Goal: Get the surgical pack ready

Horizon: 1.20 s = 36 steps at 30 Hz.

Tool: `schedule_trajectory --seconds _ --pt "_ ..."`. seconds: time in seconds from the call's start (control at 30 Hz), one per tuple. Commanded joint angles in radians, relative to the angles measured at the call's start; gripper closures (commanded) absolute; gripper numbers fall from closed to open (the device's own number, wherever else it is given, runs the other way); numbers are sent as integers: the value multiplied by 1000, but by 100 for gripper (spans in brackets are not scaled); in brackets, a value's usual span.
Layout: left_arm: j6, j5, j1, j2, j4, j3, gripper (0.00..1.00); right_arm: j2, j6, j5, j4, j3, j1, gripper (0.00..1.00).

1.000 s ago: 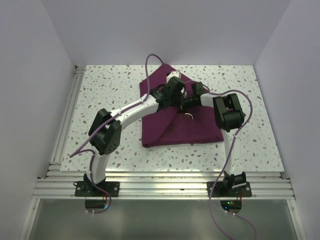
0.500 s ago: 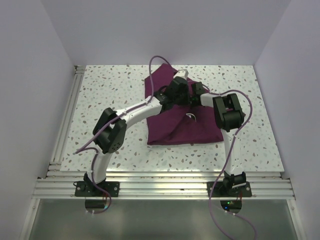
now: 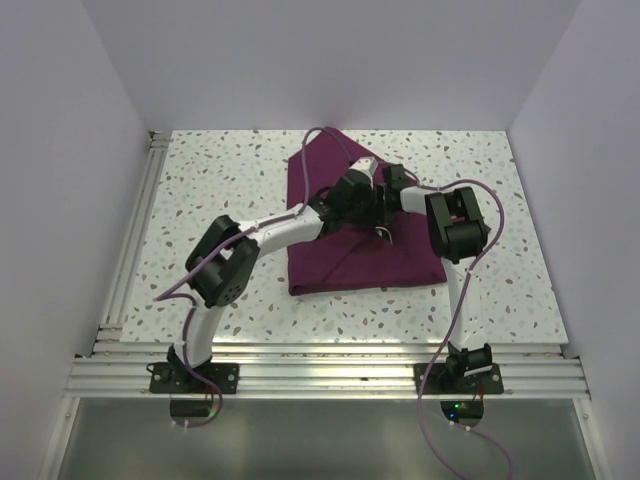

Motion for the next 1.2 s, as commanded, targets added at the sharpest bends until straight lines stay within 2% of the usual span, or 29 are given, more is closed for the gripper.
schedule_trajectory --seconds 0.0,0.23,0.37,0.57,0.77,1.03,1.17 --pt "64 50 -13 -112 82 14 33 117 -64 123 -44 -47 31 100" --pt "168 -60 -1 -313 -109 -54 27 115 -61 118 -43 -48 31 100" --pt "184 -98 25 -463 -166 -190 26 113 -52 117 -37 -50 31 100" --pt "193 -120 45 -604 -162 -437 31 104 -44 112 -36 -41 29 100" --pt "199 -105 45 -608 -82 -578 33 98 -44 101 -44 -39 29 100" --pt "217 -111 37 -556 -45 -623 40 84 -44 109 -64 -30 24 99" --pt "219 -88 27 -519 -16 -641 43 61 -30 118 -89 -5 15 89"
